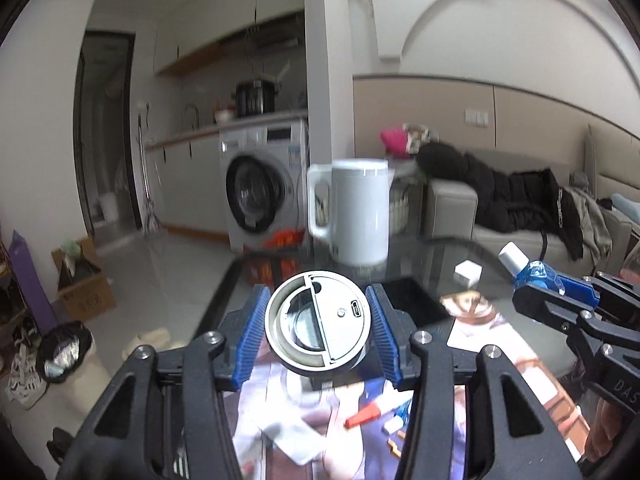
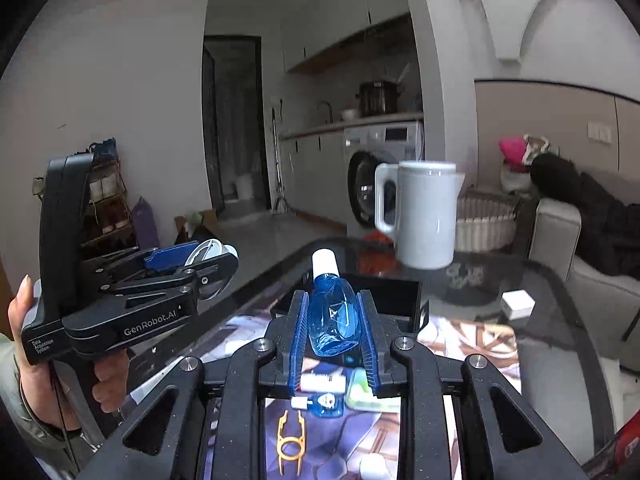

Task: Organize rigid objects
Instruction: 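Lift the cup with the left tool while the right tool carries the blue bottle toward the black box, then lower the cup into the black box and open the left tool while the right tool releases the bottle inside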

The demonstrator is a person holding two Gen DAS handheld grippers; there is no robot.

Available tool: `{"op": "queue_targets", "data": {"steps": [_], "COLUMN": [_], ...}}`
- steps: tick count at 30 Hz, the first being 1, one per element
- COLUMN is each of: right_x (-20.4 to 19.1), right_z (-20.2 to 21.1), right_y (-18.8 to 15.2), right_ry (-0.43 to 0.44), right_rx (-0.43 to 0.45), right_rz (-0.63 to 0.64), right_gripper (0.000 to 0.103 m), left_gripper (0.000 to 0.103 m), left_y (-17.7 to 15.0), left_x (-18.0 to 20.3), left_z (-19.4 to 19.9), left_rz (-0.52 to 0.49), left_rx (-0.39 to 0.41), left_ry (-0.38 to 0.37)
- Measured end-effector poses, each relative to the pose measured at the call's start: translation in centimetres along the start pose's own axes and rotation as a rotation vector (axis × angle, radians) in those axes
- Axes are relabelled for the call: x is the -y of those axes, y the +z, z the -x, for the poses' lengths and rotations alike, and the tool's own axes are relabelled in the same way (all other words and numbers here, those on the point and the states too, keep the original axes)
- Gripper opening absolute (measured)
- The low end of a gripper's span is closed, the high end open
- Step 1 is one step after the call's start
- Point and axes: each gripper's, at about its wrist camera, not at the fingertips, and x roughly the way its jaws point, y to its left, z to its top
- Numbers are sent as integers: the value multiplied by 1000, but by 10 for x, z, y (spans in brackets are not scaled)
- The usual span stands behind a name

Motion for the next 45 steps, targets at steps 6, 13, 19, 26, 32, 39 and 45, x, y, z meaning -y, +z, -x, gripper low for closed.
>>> {"op": "queue_targets", "data": {"steps": [6, 13, 19, 26, 32, 39, 45], "right_x": [-2, 19, 37, 65, 77, 80, 77], "right_z": [3, -10, -43, -105, -160, -201, -206], "right_y": [10, 25, 36, 30, 7, -17, -19], "right_ry": [-1, -54, -86, -96, -71, -64, -13], "right_rx": [38, 64, 61, -89, -288, -468, -598], "right_rz": [-9, -83, -138, -205, -231, -220, -230], "right_gripper": [24, 24, 24, 24, 24, 23, 23], "left_gripper": [49, 49, 49, 49, 49, 49, 49], "left_y": [6, 13, 12, -10, -26, -28, -26], "left_x": [-2, -3, -8, -3, 12, 20, 23], "left_z": [-6, -48, -89, -150, -181, -193, -188], "left_rz": [29, 78, 118, 117, 56, 9, -27], "left_rx": [4, -34, -65, -257, -375, -468, -526], "left_ry": [-16, 14, 40, 49, 55, 37, 7]}}
